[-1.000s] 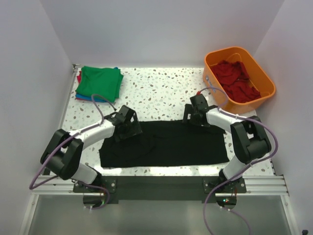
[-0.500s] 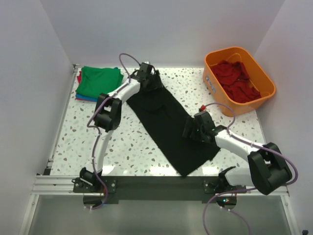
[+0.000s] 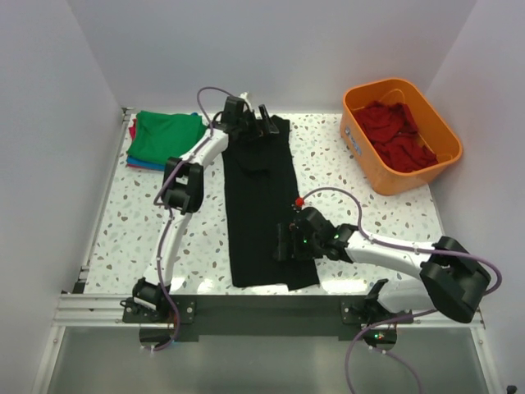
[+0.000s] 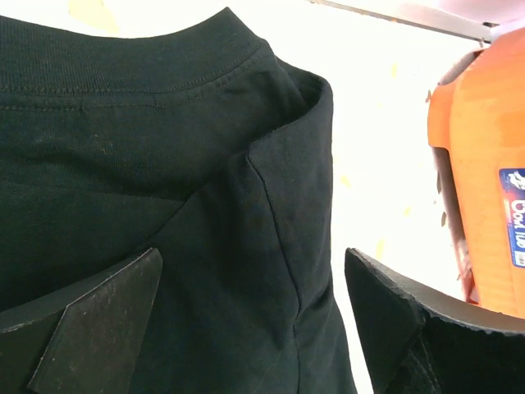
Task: Fold and stack the t-shirts
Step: Fold the tshirt
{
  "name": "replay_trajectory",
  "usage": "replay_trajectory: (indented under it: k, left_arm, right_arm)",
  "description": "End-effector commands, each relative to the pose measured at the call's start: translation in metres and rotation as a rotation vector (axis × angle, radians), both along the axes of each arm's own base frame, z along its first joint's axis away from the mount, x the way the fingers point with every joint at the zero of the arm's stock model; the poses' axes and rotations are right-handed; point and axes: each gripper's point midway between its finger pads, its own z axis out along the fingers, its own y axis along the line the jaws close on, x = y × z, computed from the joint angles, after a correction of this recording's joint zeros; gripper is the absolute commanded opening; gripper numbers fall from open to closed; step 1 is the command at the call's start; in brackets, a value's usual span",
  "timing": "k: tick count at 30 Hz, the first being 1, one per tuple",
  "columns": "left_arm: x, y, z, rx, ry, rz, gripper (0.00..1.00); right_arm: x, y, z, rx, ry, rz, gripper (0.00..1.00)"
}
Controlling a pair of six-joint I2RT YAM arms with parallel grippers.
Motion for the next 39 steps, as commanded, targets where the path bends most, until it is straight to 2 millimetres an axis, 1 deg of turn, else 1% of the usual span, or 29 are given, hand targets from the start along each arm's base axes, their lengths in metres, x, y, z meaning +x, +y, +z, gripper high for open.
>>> replay_trajectory:
  k: [1, 3, 4, 6, 8, 9, 12, 13, 14, 15, 16, 17, 18, 19, 20, 21, 22, 23, 24, 25, 26, 27, 28, 29, 31, 32, 34, 35, 39]
  left_arm:
    - [-0.012, 0.029, -0.081, 0.077, 0.152, 0.043, 1.0]
    - [-0.013, 0.026, -0.078, 0.057, 0.155, 0.036, 1.0]
    - [-0.01, 0.022, -0.061, 0.033, 0.121, 0.024, 1.0]
    - [-0.012, 0.016, -0.046, 0.004, 0.102, -0.002, 1.0]
    - [-0.008, 0.012, -0.008, -0.008, 0.039, -0.014, 1.0]
    - [-0.007, 0.011, 0.023, -0.019, -0.005, -0.016, 1.0]
    - [-0.012, 0.005, 0.069, -0.006, -0.086, -0.041, 1.0]
    - [-0.016, 0.006, 0.101, 0.003, -0.13, -0.039, 1.0]
    - [-0.023, 0.003, 0.112, 0.03, -0.155, -0.058, 1.0]
    - [-0.032, 0.005, 0.142, 0.04, -0.188, -0.059, 1.0]
    - [-0.039, 0.006, 0.155, 0.056, -0.203, -0.058, 1.0]
    - [-0.051, 0.006, 0.153, 0.087, -0.197, -0.078, 1.0]
    - [-0.067, 0.011, 0.182, 0.092, -0.224, -0.077, 1.0]
    - [-0.076, 0.016, 0.186, 0.122, -0.227, -0.068, 1.0]
    - [-0.098, 0.017, 0.165, 0.157, -0.171, -0.089, 1.0]
    - [-0.119, 0.023, 0.194, 0.154, -0.209, -0.083, 1.0]
    - [-0.133, 0.032, 0.19, 0.187, -0.197, -0.053, 1.0]
    - [-0.167, 0.035, 0.145, 0.234, -0.099, -0.065, 1.0]
    - [-0.185, 0.038, 0.139, 0.247, -0.095, -0.044, 1.0]
    - [-0.204, 0.045, 0.164, 0.226, -0.164, -0.005, 1.0]
    - [-0.244, 0.045, 0.118, 0.252, -0.06, -0.03, 1.0]
    - [-0.268, 0.049, 0.125, 0.229, -0.064, -0.022, 1.0]
    - [-0.289, 0.053, 0.109, 0.234, -0.016, -0.014, 1.0]
    - [-0.327, 0.061, 0.065, 0.261, 0.095, -0.016, 1.0]
    - [-0.368, 0.067, 0.051, 0.243, 0.148, -0.018, 1.0]
    - [-0.4, 0.074, 0.021, 0.261, 0.235, -0.018, 1.0]
    - [-0.429, 0.08, 0.012, 0.241, 0.278, -0.015, 1.0]
    - [-0.452, 0.083, -0.004, 0.242, 0.342, -0.008, 1.0]
    - [-0.487, 0.089, -0.018, 0.214, 0.411, -0.012, 0.98]
  right_arm:
    - [-0.031, -0.014, 0.0, -0.044, 0.122, 0.022, 0.99]
    - [-0.025, -0.009, 0.013, -0.019, 0.086, 0.03, 0.99]
    - [-0.022, -0.007, 0.018, -0.011, 0.071, 0.032, 0.99]
    - [-0.02, -0.007, 0.028, -0.012, 0.046, 0.05, 0.99]
    - [-0.016, -0.009, 0.038, -0.02, 0.015, 0.054, 0.99]
    - [-0.014, -0.018, 0.037, -0.06, 0.008, 0.035, 0.99]
    - [-0.011, -0.031, 0.045, -0.109, -0.03, 0.022, 0.99]
    - [-0.011, -0.033, 0.047, -0.114, -0.042, 0.029, 0.98]
    - [-0.011, -0.035, 0.048, -0.122, -0.049, 0.041, 0.99]
    - [-0.011, -0.045, 0.048, -0.163, -0.062, 0.031, 0.99]
    - [-0.009, -0.053, 0.049, -0.195, -0.071, 0.016, 0.99]
    - [-0.008, -0.059, 0.052, -0.215, -0.082, 0.001, 0.99]
    - [-0.011, -0.068, 0.052, -0.247, -0.076, -0.009, 0.99]
    - [-0.012, -0.071, 0.058, -0.235, -0.093, -0.017, 0.99]
    - [-0.016, -0.073, 0.057, -0.23, -0.087, -0.009, 0.99]
    - [-0.019, -0.075, 0.056, -0.226, -0.082, -0.004, 0.99]
    - [-0.023, -0.076, 0.057, -0.209, -0.076, -0.013, 0.99]
    - [-0.028, -0.081, 0.05, -0.224, -0.056, -0.012, 0.99]
    - [-0.032, -0.086, 0.045, -0.239, -0.034, -0.022, 0.99]
    - [-0.036, -0.088, 0.041, -0.241, -0.011, -0.026, 0.98]
    - [-0.044, -0.09, 0.032, -0.247, 0.024, -0.016, 0.96]
    - [-0.047, -0.088, 0.03, -0.234, 0.04, -0.007, 0.94]
    - [-0.05, -0.087, 0.027, -0.22, 0.056, 0.003, 0.91]
    - [-0.055, -0.087, 0.021, -0.214, 0.075, 0.011, 0.84]
    - [-0.06, -0.082, 0.018, -0.179, 0.096, 0.026, 0.79]
    - [-0.063, -0.084, 0.012, -0.181, 0.101, 0.028, 0.74]
    - [-0.061, -0.083, 0.009, -0.175, 0.096, 0.024, 0.71]
    - [-0.061, -0.083, 0.006, -0.176, 0.095, 0.027, 0.63]
    - [-0.057, -0.067, -0.002, -0.125, 0.104, 0.05, 0.56]
